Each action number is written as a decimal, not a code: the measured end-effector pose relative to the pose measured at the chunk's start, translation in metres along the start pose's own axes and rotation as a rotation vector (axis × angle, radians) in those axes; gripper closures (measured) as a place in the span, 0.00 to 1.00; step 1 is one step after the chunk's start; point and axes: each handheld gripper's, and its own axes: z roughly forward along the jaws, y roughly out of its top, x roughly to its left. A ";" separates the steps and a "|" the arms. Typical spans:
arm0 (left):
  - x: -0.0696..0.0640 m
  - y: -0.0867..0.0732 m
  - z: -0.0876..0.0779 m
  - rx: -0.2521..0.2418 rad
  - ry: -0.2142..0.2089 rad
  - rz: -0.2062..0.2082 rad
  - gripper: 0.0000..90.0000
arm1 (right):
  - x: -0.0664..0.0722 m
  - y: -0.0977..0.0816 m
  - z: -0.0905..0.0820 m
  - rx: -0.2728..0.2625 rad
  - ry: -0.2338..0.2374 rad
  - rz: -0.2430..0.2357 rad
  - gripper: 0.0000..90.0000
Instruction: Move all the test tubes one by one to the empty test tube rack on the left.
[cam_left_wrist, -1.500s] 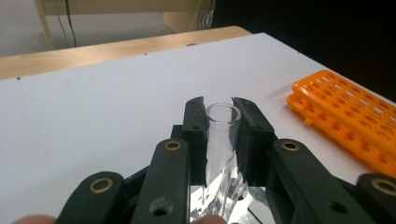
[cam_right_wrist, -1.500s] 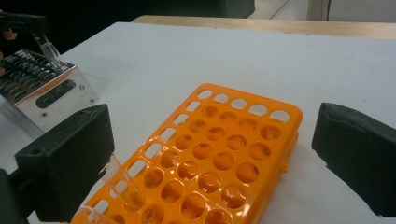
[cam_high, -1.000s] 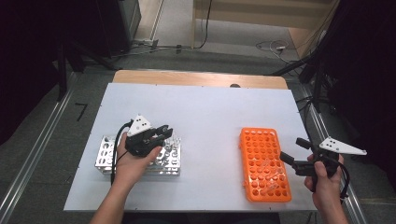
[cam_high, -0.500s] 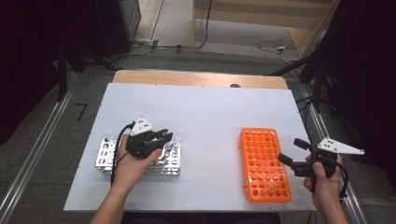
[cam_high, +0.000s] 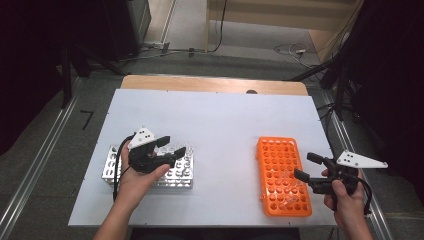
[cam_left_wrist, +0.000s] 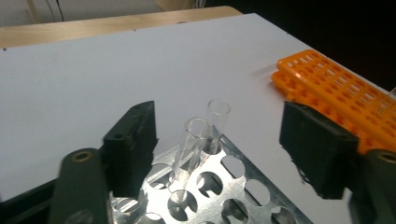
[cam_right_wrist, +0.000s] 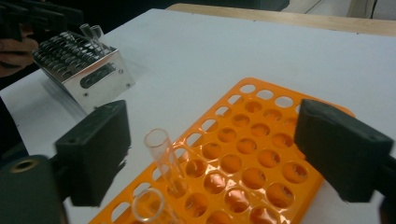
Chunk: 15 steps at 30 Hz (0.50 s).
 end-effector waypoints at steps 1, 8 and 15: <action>-0.001 0.000 -0.001 -0.011 -0.008 -0.002 0.25 | 0.003 -0.001 -0.001 0.006 -0.001 -0.003 0.14; -0.014 0.001 -0.009 -0.045 -0.073 0.006 0.01 | 0.013 -0.007 -0.010 0.018 0.011 -0.007 0.25; -0.023 0.004 -0.012 -0.067 -0.120 0.019 0.00 | 0.018 -0.016 -0.013 0.044 0.010 -0.017 0.39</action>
